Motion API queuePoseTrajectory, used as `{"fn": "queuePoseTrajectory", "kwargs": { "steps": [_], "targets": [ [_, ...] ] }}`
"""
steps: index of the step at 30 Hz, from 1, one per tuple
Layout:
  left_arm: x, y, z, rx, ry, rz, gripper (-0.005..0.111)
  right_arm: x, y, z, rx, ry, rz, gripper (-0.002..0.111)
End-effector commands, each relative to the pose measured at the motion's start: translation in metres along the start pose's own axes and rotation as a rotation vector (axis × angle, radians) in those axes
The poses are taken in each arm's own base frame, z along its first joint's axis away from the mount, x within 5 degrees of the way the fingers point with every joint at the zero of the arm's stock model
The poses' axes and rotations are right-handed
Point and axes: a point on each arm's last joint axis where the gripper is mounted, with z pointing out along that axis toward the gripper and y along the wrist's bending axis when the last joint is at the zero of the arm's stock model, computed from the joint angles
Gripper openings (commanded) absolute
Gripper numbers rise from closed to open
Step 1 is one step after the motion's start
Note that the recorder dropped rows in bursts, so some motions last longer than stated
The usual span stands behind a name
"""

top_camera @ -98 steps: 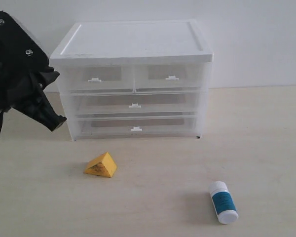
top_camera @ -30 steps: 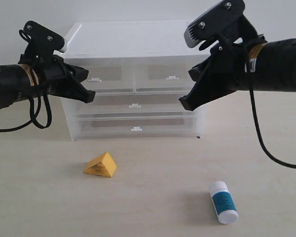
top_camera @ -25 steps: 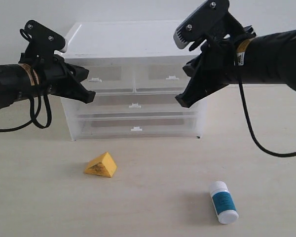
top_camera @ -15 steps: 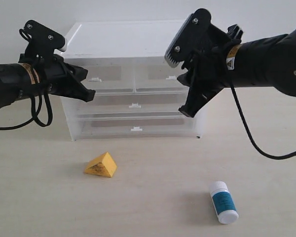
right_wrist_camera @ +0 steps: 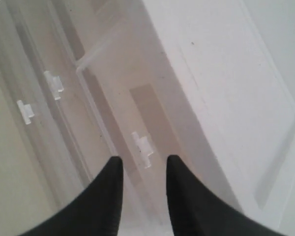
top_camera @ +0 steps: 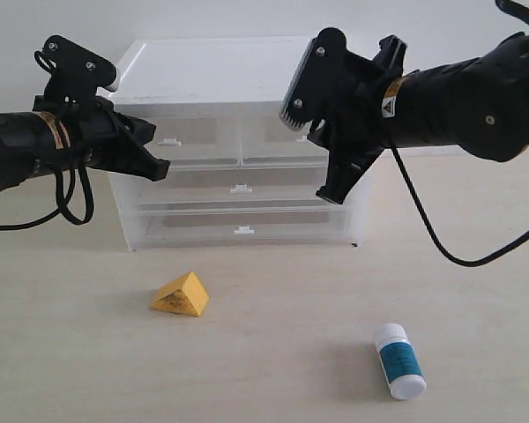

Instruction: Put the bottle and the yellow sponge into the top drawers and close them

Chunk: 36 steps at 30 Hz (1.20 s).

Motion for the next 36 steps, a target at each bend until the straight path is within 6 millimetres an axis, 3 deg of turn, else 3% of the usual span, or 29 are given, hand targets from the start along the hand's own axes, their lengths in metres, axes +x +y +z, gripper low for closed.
{"fn": "queuePoseTrajectory", "kwargs": {
  "steps": [1, 8, 12, 14, 17, 20, 22, 29, 35, 36],
  "targets": [
    [-0.006, 0.002, -0.001, -0.009, -0.03, -0.009, 0.004, -0.001, -0.005, 0.0, 0.019, -0.017, 0.203, 0.027],
    [-0.006, 0.002, -0.001, -0.009, -0.03, -0.009, 0.004, -0.006, -0.01, -0.003, 0.036, -0.07, 0.64, 0.027],
    [-0.005, 0.002, -0.001, -0.009, -0.026, -0.009, 0.004, -0.008, -0.012, -0.007, 0.039, -0.079, 0.713, 0.027],
    [-0.005, 0.002, -0.001, -0.009, -0.026, -0.009, 0.004, -0.007, -0.019, -0.013, 0.055, -0.097, 0.857, 0.027],
    [-0.005, 0.002, -0.001, -0.009, -0.026, -0.009, 0.004, -0.009, -0.027, -0.022, 0.078, -0.12, 0.861, 0.027],
    [-0.005, 0.002, -0.001, -0.009, -0.026, -0.009, 0.004, -0.008, -0.026, -0.025, 0.074, -0.078, 0.644, 0.027],
    [-0.006, 0.002, -0.001, -0.009, -0.028, -0.009, 0.004, -0.006, -0.028, -0.028, 0.077, -0.073, 0.692, 0.027],
    [-0.006, 0.002, -0.001, -0.009, -0.035, -0.009, 0.004, 0.011, -0.038, -0.028, 0.092, -0.106, 1.565, 0.027],
    [-0.007, 0.002, -0.001, -0.007, -0.048, -0.009, 0.004, 0.021, -0.016, -0.024, 0.096, -0.176, 1.94, 0.027],
    [-0.007, 0.002, -0.001, -0.008, -0.045, -0.016, 0.004, 0.03, -0.008, -0.024, 0.113, -0.231, 2.029, 0.027]
  ]
}}
